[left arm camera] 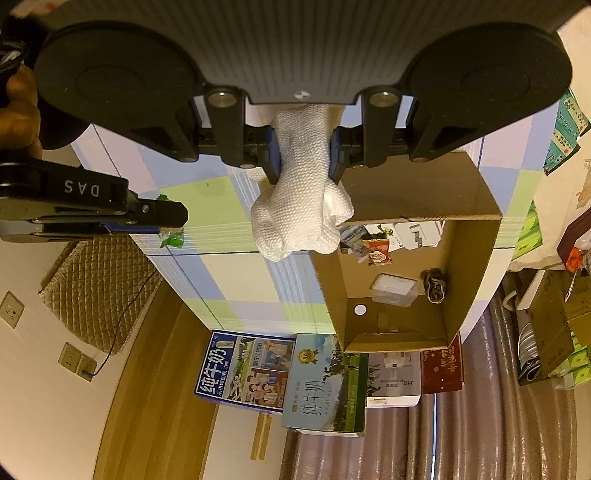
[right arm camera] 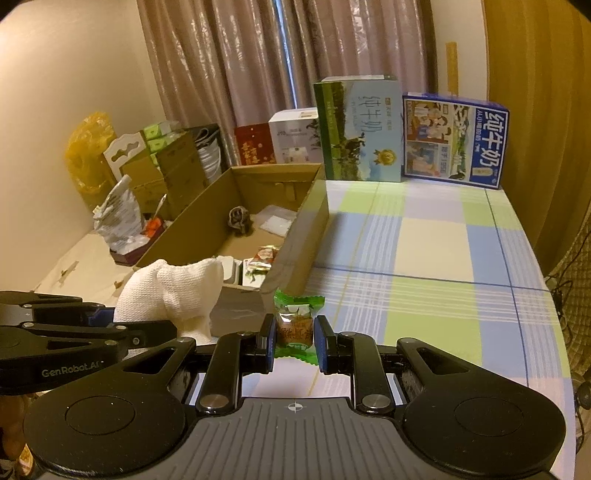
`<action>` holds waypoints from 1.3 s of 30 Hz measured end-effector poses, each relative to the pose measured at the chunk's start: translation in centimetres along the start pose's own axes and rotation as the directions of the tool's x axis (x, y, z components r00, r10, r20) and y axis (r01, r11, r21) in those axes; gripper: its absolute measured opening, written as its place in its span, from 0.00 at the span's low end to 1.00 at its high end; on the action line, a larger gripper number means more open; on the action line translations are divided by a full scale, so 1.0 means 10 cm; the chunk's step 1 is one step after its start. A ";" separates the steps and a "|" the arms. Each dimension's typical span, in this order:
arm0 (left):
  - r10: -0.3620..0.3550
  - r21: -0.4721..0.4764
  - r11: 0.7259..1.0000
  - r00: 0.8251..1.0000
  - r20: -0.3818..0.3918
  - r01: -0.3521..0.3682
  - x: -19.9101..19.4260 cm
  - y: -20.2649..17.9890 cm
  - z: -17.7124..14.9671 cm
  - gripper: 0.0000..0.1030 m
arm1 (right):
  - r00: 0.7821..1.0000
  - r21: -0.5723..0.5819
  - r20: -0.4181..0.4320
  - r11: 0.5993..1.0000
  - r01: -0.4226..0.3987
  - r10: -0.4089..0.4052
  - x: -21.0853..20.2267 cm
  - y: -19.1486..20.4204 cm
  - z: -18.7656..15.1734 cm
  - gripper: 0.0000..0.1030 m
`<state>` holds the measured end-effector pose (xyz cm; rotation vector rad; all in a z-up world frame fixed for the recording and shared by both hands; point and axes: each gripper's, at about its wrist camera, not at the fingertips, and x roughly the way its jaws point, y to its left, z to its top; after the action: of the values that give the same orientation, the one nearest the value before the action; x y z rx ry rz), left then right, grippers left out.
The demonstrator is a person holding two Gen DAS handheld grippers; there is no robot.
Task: Organize objects
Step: 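Lift and carry the white cloth and green candy over the cardboard box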
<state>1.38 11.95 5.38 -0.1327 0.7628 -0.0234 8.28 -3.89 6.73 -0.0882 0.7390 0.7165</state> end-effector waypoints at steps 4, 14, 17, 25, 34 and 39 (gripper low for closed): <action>0.006 -0.004 1.000 1.000 0.001 -0.006 -0.02 0.04 -0.01 0.21 | 1.000 -0.006 -0.003 1.000 -0.006 0.006 0.03 0.05 0.00 0.18; 0.017 -0.011 1.000 1.000 0.002 -0.017 -0.06 0.14 -0.03 0.21 | 1.000 -0.017 -0.011 1.000 -0.017 0.016 0.10 0.14 -0.01 0.18; 0.023 -0.016 1.000 1.000 0.004 -0.023 -0.08 0.19 -0.02 0.21 | 1.000 -0.018 -0.013 1.000 -0.018 0.018 0.13 0.15 0.00 0.18; 0.049 -0.035 0.998 0.999 0.000 -0.049 -0.06 0.34 0.01 0.21 | 1.000 -0.023 -0.018 0.999 -0.024 0.024 0.18 0.19 0.01 0.18; 0.073 -0.039 0.997 0.997 0.003 -0.073 -0.07 0.47 0.06 0.21 | 0.999 -0.037 -0.013 0.998 -0.043 0.043 0.28 0.29 0.12 0.18; 0.083 -0.031 0.996 0.997 0.006 -0.083 -0.07 0.53 0.11 0.21 | 0.998 -0.056 -0.010 0.997 -0.056 0.055 0.36 0.38 0.20 0.18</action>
<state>1.50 17.42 5.97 -0.1305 0.7612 0.0681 8.92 1.68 6.59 -0.1223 0.7322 0.7902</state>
